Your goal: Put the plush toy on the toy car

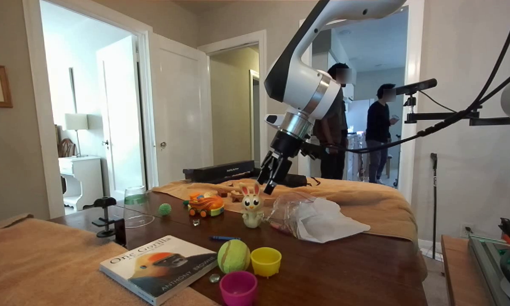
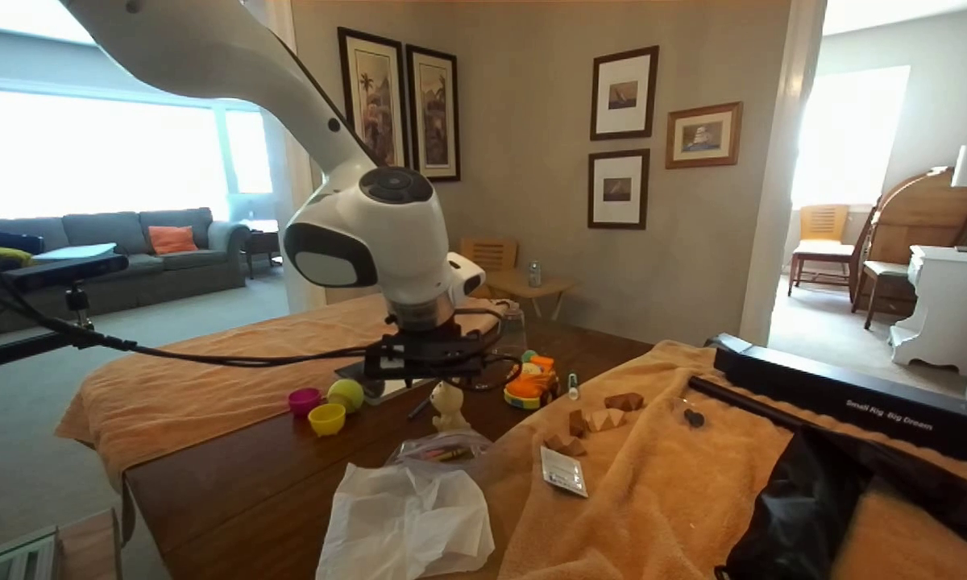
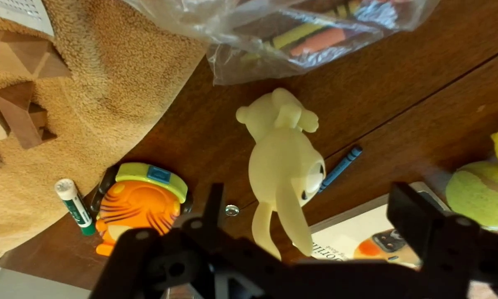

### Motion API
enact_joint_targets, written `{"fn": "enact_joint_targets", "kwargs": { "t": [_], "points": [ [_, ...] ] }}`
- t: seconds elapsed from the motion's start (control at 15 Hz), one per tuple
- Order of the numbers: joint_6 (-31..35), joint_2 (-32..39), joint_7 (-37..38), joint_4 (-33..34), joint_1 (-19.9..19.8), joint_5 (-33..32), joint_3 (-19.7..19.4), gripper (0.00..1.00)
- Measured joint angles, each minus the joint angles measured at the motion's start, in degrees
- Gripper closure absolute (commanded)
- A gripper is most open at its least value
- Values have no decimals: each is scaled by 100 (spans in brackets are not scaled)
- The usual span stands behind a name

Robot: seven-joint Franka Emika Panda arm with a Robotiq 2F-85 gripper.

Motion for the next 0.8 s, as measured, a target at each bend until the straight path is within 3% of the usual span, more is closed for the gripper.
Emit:
{"fn": "enact_joint_targets", "kwargs": {
  "t": [0.8],
  "points": [
    [31, 285, -670, 200, 0, 729, 79, 0]
  ]
}}
